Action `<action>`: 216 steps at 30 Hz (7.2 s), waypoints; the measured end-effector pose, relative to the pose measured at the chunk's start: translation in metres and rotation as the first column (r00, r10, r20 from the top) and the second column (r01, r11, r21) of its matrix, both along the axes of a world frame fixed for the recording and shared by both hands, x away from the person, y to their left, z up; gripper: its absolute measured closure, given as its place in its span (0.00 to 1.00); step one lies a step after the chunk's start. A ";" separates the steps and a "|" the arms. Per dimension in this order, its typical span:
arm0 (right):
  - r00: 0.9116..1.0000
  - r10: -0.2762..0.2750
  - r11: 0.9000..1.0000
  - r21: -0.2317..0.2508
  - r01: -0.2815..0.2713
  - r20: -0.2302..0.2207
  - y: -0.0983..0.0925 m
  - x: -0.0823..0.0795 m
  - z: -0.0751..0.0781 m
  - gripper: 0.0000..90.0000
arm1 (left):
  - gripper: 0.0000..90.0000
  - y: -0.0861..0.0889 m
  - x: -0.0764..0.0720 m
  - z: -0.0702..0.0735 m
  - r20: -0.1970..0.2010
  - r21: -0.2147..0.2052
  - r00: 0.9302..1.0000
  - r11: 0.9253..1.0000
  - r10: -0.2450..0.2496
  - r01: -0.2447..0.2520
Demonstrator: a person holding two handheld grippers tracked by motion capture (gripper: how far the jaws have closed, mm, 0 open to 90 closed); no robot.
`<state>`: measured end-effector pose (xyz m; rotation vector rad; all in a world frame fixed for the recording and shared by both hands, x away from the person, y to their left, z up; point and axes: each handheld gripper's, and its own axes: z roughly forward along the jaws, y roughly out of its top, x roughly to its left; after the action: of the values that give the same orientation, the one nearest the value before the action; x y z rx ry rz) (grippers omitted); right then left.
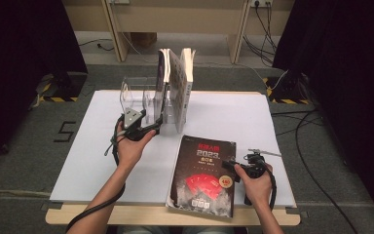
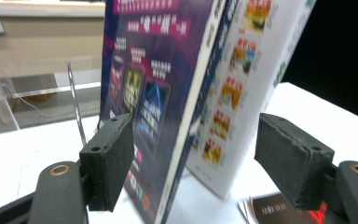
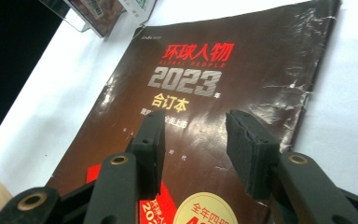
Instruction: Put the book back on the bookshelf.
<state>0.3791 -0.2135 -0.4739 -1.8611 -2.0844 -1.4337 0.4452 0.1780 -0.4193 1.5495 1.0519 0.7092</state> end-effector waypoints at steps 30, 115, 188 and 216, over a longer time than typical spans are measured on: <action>0.979 -0.154 0.982 -0.131 0.137 -0.130 -0.012 0.021 0.007 0.69 | 0.51 -0.042 -0.047 -0.056 -0.357 0.003 0.892 0.954 -0.278 0.299; 0.994 -0.022 0.981 -0.193 0.001 -0.109 0.069 0.065 -0.004 0.73 | 0.61 -0.001 -0.110 -0.074 -0.464 0.112 0.880 0.979 -0.103 0.173; 0.938 0.192 0.977 0.028 -0.209 0.290 0.137 0.016 0.147 0.98 | 0.36 0.036 -0.129 0.008 -0.206 -0.051 0.978 0.998 -0.035 0.025; 0.872 0.148 0.985 0.008 -0.172 0.466 0.185 0.028 0.182 0.98 | 0.33 -0.010 -0.119 0.058 -0.120 -0.055 0.989 0.995 -0.090 0.084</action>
<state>0.4068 -0.0285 -0.2921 -1.3804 -2.2922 -2.0207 0.3265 0.1680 -0.3618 1.6019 1.0773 0.5297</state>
